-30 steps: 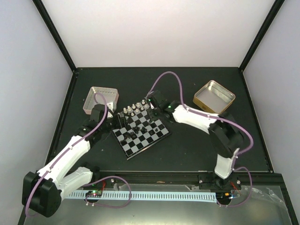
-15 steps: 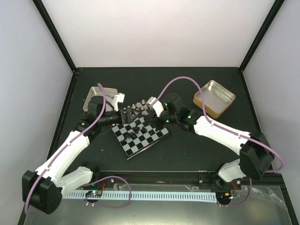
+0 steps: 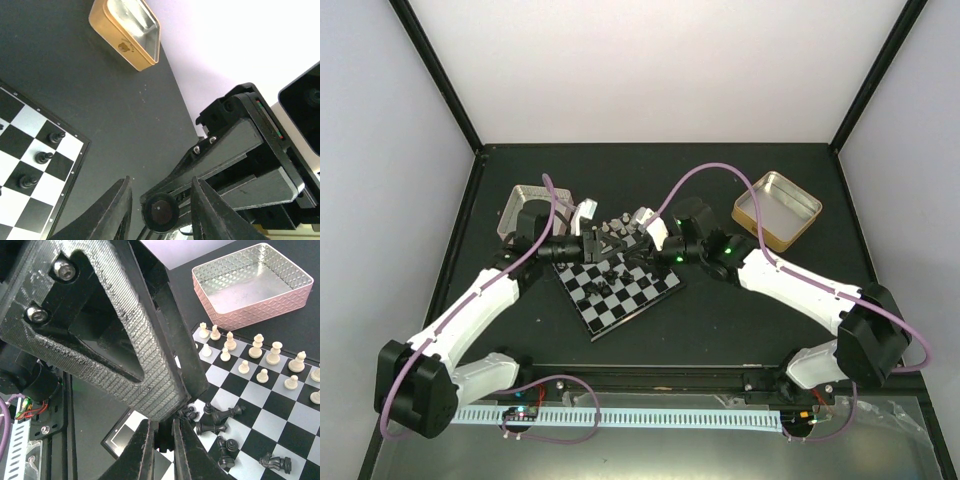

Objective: Set up the chess pieces on the board
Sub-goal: Place the chess piece on the chessboard.

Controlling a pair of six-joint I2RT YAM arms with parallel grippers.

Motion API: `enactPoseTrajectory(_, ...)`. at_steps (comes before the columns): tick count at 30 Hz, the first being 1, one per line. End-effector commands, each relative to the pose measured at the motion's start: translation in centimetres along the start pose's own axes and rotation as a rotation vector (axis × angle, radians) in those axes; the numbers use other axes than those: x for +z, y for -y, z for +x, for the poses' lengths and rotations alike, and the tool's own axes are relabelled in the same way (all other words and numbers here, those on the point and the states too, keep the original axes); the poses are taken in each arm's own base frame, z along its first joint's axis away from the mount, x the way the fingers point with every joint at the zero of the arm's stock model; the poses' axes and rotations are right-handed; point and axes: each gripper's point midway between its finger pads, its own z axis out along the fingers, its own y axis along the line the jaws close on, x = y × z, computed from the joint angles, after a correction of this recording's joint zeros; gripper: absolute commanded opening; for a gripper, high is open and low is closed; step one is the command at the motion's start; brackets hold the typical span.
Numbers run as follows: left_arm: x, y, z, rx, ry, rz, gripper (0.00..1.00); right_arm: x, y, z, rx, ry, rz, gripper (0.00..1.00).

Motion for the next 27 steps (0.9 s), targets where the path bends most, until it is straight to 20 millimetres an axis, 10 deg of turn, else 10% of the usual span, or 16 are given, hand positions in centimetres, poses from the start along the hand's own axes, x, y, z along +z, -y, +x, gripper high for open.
enactPoseTrajectory(1, -0.1, 1.2, 0.0, 0.01, -0.008, 0.07, 0.31, -0.2, -0.2, -1.1, -0.019, 0.041, -0.01, 0.03)
enactPoseTrajectory(17, -0.3, 2.3, 0.4, 0.04, -0.003, 0.113, 0.1, -0.5, 0.4, -1.7, 0.133, 0.071, 0.027, 0.12)
enactPoseTrajectory(22, -1.3, 4.4, -0.7, 0.086, 0.065, 0.17, 0.08, -3.2, -1.3, -4.8, 0.293, 0.29, -0.057, 0.46)
enactPoseTrajectory(27, -2.7, 7.5, -2.5, 0.105, 0.152, 0.234, 0.08, -6.1, -2.9, -7.9, 0.469, 0.47, -0.173, 0.55)
